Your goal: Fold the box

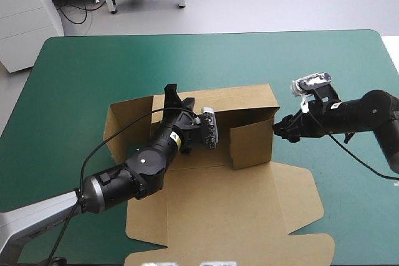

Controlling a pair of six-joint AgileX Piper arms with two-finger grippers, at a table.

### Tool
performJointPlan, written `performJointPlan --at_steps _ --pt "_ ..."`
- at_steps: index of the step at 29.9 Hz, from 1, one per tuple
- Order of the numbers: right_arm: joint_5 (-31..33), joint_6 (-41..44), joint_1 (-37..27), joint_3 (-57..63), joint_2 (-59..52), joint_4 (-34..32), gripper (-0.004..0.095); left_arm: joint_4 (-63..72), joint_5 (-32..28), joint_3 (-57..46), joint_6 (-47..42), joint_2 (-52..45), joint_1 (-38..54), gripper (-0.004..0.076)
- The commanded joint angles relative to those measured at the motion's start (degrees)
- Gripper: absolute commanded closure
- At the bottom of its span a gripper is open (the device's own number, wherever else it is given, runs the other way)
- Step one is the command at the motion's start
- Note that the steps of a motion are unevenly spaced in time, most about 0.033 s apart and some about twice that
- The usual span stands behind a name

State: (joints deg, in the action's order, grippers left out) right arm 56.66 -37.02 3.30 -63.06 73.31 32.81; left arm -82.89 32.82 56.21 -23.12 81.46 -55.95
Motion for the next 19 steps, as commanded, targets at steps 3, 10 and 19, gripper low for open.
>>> performJointPlan --at_steps 3,10,19 --pt "-0.6 -4.1 -0.2 1.7 -4.4 8.2 0.0236 -1.1 0.3 1.3 -1.4 -1.8 -0.4 0.0756" --pt "-0.6 -9.4 -0.2 3.9 -5.1 16.3 0.0236 -1.1 0.0 1.3 -1.4 -1.8 -0.4 0.0756" --pt "1.0 -15.9 5.0 3.9 -5.1 26.1 0.0237 -1.1 -0.1 1.3 -1.4 -1.8 -0.4 0.0756"
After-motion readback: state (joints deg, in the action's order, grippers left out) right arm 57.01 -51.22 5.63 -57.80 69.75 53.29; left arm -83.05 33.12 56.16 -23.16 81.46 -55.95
